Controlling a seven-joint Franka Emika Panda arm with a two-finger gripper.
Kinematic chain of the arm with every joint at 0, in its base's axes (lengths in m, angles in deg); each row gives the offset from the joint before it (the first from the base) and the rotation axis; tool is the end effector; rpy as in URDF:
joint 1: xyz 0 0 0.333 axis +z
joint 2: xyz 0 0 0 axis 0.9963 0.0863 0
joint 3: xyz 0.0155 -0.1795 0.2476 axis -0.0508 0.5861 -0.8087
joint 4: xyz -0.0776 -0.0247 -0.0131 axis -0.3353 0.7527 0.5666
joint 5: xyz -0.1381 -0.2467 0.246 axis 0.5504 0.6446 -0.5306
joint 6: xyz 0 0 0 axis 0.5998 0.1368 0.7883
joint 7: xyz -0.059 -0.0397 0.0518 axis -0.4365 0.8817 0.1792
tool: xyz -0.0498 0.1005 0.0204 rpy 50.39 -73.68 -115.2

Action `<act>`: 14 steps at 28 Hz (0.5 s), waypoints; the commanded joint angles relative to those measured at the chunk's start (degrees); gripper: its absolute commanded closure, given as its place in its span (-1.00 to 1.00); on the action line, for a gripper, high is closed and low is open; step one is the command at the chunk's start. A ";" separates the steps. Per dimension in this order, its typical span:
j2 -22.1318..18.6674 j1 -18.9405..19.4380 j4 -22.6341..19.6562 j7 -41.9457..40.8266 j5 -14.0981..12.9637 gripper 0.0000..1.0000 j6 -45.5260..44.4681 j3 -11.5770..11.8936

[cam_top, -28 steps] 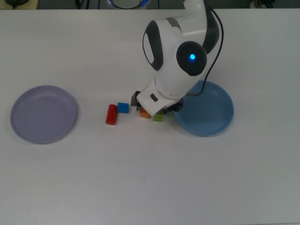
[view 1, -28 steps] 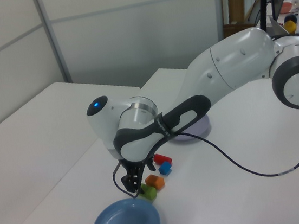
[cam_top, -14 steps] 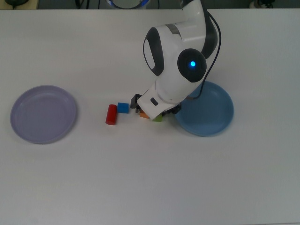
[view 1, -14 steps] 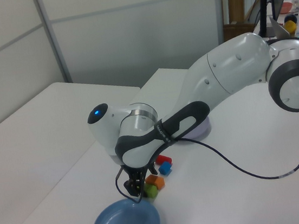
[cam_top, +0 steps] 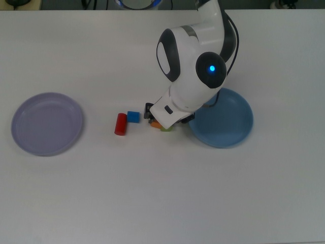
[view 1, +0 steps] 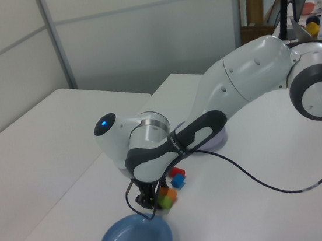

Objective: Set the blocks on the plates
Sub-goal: 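Close the gripper around the orange and green blocks together, then carry the orange and green blocks onto the light blue plate and release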

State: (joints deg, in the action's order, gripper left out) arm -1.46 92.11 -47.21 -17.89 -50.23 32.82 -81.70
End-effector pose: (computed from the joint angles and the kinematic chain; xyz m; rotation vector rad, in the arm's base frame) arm 0.6527 0.1275 0.2986 2.8570 -0.0240 -0.1502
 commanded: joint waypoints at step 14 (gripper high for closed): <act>-4.78 0.15 -0.17 1.08 -1.89 0.99 1.31 0.37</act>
State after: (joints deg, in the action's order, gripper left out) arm -2.25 92.04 -46.04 -17.50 -50.42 33.08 -81.68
